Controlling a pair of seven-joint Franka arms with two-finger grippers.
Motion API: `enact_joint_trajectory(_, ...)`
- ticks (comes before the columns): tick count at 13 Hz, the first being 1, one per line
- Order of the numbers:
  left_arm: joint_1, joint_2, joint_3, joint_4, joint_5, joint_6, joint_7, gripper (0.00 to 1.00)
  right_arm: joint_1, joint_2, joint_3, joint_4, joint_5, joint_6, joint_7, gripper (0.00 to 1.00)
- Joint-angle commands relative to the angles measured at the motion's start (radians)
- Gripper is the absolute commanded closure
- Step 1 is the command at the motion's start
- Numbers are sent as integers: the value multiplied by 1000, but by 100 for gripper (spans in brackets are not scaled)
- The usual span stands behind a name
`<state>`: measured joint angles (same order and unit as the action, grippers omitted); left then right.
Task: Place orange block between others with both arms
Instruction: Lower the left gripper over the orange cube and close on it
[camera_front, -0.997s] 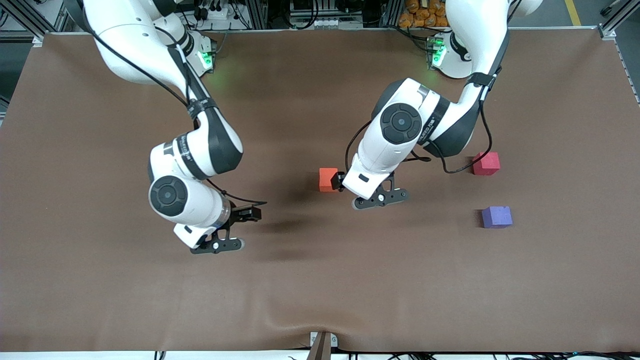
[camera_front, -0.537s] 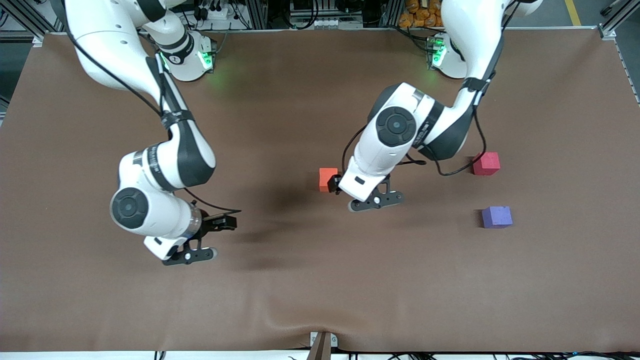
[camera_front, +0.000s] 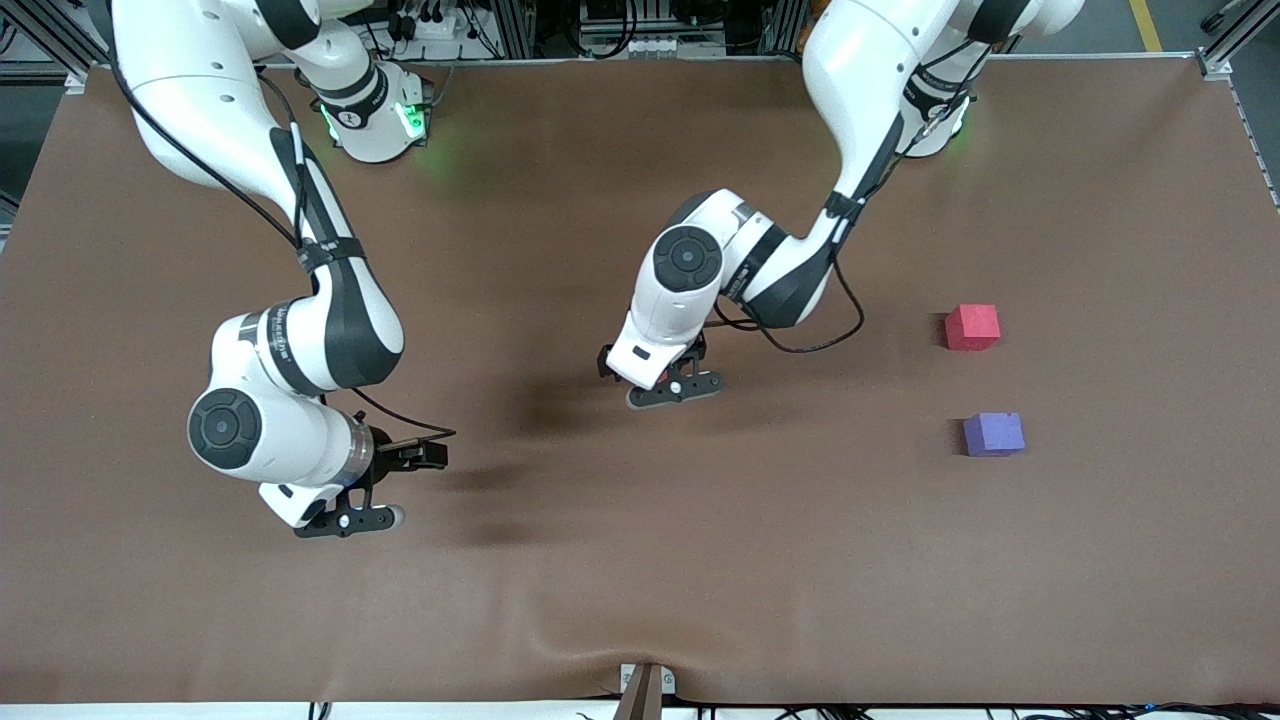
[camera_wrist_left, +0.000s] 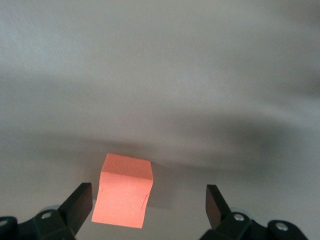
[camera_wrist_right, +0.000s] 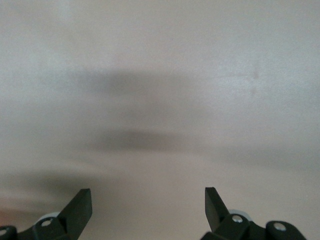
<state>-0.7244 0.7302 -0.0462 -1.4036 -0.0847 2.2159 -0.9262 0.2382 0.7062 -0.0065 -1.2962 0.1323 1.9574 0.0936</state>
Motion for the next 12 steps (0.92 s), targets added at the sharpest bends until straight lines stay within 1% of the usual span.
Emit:
enact_joint_trajectory(1,-7,6,11,-8,48,1,-25,0,-40,-21,14,-26,-8,40,-11,0)
enact_joint_trajectory(3,-38,23,12,-12,52,1,-26,0,-46,-21,14,-25,-8,43,-12,0)
enact_joint_trajectory(5,-39,38,12,-17,63,1,-26,0,-48,-19,14,-25,-11,44,-12,0)
enact_joint_trajectory(7,-43,38,11,-31,66,-2,-20,0,-50,-19,13,-25,-46,66,-29,0)
enact_joint_trajectory(9,-43,28,11,-73,92,-5,-13,0,-51,-17,13,-26,-60,74,-51,0)
enact_joint_trajectory(11,-44,31,12,-80,98,-5,-13,0,-51,-17,13,-28,-66,81,-52,0)
enact_joint_trajectory(12,-44,34,11,-78,115,-4,-16,0,-56,-16,13,-28,-91,84,-55,0)
